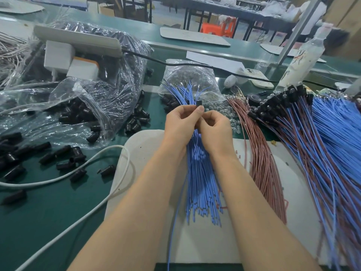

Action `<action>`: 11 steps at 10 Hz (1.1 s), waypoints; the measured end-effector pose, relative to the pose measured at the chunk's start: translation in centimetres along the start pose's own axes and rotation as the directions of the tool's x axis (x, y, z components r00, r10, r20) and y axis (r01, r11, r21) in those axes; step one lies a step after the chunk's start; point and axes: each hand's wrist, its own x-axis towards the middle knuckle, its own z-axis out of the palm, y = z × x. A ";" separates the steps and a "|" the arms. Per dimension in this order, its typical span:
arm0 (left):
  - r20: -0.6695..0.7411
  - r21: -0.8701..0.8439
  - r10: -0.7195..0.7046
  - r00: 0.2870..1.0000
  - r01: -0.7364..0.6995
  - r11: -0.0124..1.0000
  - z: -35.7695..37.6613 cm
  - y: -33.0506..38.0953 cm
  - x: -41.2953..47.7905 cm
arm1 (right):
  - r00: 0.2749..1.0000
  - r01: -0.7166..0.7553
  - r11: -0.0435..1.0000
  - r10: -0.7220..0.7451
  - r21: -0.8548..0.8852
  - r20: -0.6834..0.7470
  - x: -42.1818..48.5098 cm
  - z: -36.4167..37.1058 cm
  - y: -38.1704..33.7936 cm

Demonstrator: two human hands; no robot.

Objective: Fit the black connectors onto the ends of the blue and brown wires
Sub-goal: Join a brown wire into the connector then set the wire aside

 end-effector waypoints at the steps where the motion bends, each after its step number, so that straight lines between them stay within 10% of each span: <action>1: -0.002 -0.001 -0.009 1.000 0.009 1.000 -0.1 0.1 0.0 | 0.999 0.021 1.000 -0.020 -0.009 0.028 0.1 -0.1 0.1; 6: -0.067 -0.022 -0.071 0.995 0.069 0.997 -1.4 0.6 0.9 | 0.982 -0.121 0.967 0.151 -0.226 0.117 1.7 -0.6 2.4; 8: -0.112 -0.268 -0.189 0.975 0.154 0.951 -2.6 1.6 1.3 | 0.896 -0.421 0.741 0.252 -0.522 -0.365 1.7 -6.7 3.1; 9: -0.099 -0.363 -0.245 0.964 0.195 0.911 -2.4 1.8 1.2 | 0.826 -0.560 0.572 0.439 -0.600 -0.353 1.8 -7.0 3.9; 11: -0.041 -0.328 -0.274 0.961 0.246 0.912 -2.3 1.7 0.9 | 0.833 -0.553 0.598 0.416 -0.580 -0.366 1.9 -6.1 4.0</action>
